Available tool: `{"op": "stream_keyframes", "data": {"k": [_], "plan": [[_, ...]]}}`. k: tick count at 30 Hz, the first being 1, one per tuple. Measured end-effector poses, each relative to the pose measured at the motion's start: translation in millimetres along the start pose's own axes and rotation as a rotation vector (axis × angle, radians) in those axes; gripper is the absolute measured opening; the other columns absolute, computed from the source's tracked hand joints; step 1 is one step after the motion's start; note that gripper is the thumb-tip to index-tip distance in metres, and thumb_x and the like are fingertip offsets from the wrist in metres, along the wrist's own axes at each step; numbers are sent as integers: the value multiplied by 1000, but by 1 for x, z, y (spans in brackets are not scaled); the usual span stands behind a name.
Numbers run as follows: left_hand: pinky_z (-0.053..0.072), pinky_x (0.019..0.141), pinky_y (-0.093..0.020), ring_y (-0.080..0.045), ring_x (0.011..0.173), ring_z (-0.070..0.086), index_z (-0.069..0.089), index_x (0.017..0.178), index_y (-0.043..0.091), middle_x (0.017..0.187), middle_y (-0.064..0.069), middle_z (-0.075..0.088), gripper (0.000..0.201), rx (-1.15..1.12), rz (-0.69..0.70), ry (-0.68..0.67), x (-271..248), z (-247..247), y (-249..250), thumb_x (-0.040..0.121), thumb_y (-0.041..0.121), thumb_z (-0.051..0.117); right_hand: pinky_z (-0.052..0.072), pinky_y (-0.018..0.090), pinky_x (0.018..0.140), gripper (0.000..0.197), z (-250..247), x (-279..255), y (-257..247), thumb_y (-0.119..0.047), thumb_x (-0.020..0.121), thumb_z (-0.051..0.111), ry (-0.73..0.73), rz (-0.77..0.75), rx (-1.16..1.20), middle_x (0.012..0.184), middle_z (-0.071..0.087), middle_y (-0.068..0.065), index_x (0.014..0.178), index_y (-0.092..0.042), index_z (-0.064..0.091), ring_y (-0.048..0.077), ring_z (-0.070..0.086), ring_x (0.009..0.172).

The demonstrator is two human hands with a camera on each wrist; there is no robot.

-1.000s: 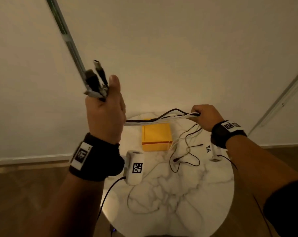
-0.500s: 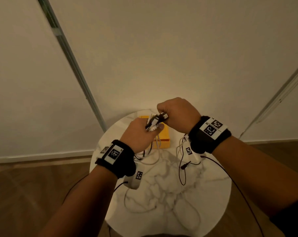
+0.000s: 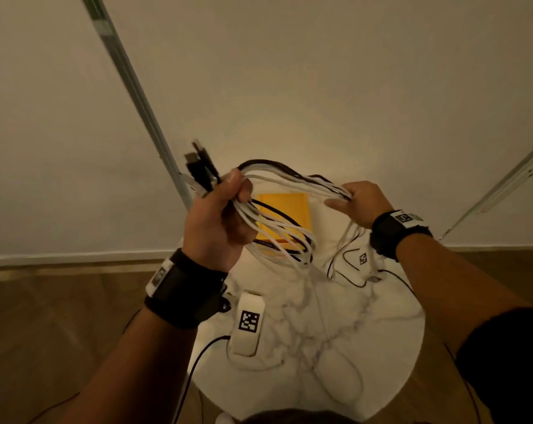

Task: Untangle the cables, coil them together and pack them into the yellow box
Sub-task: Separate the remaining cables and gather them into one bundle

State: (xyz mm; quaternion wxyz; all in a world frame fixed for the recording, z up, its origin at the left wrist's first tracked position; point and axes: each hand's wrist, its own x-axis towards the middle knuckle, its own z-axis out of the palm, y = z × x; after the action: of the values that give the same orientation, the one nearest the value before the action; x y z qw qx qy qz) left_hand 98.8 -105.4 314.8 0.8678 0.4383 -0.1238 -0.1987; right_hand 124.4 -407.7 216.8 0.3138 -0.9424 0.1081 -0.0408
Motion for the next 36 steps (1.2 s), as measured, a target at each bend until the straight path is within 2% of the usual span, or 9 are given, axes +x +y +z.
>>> {"op": "stream_keyframes", "data": {"k": [10, 13, 19, 22, 24, 26, 29, 33, 36], "plan": [[36, 49, -19, -3, 44, 46, 62, 60, 28, 56, 11, 50, 37, -37, 198, 142, -8, -16, 9, 95, 30, 50, 36, 32, 63, 35, -5, 38, 47, -48, 94, 64, 2, 45, -430, 73, 59, 7, 77, -17, 61, 29, 57, 74], [26, 42, -29, -7, 42, 40, 62, 62, 28, 58, 10, 48, 28, 139, 220, 140, -8, -24, 1, 90, 33, 61, 40, 34, 68, 37, 15, 38, 55, -49, 88, 71, -24, 83, -326, 84, 63, 9, 87, -14, 61, 32, 61, 83], [24, 48, -25, -13, 41, 30, 63, 61, 24, 46, 7, 35, 37, 668, 93, 298, -2, -54, -46, 92, 44, 62, 35, 53, 104, 99, 77, -12, 53, -59, 64, 84, -136, 76, -335, 138, 41, 11, 145, -29, 36, 37, 43, 126], [27, 54, -29, -7, 44, 34, 63, 62, 27, 44, 11, 39, 41, 899, 31, 303, -1, -68, -65, 101, 42, 59, 37, 48, 100, 76, 121, -68, 43, -58, 73, 68, -209, -251, -331, 131, 44, 4, 139, -30, 44, 32, 48, 119], [33, 57, -30, -5, 46, 39, 63, 65, 27, 47, 11, 46, 40, 974, -8, 329, 0, -68, -71, 104, 36, 57, 40, 46, 98, 54, 150, -101, 37, -56, 84, 60, -466, -426, -373, 126, 51, 3, 130, -30, 52, 29, 52, 114], [38, 62, -32, -11, 56, 48, 64, 69, 26, 59, -6, 60, 39, 1026, -39, 366, 1, -69, -76, 105, 37, 57, 44, 42, 97, 41, 179, -127, 32, -53, 92, 59, -747, -481, -389, 124, 54, 3, 125, -29, 55, 27, 55, 110], [38, 61, -30, -18, 66, 51, 69, 76, 16, 83, -29, 66, 39, 1086, -89, 382, 1, -72, -81, 105, 39, 56, 44, 42, 101, 48, 218, -154, 31, -57, 90, 63, -909, -506, -453, 131, 53, 4, 125, -25, 55, 29, 56, 115], [37, 52, -11, -1, 52, 50, 69, 74, 19, 58, 8, 63, 37, 1110, -128, 327, -9, -73, -83, 104, 35, 57, 43, 50, 99, 58, 254, -171, 30, -48, 90, 67, -959, -574, -638, 135, 48, 14, 133, -13, 49, 39, 52, 118], [38, 52, -14, -4, 54, 49, 72, 76, 20, 59, 6, 59, 36, 1130, -146, 310, -18, -81, -86, 103, 39, 57, 44, 52, 101, 41, 263, -176, 22, -31, 99, 58, -955, -567, -650, 139, 48, 17, 134, -9, 53, 41, 51, 124]]}}
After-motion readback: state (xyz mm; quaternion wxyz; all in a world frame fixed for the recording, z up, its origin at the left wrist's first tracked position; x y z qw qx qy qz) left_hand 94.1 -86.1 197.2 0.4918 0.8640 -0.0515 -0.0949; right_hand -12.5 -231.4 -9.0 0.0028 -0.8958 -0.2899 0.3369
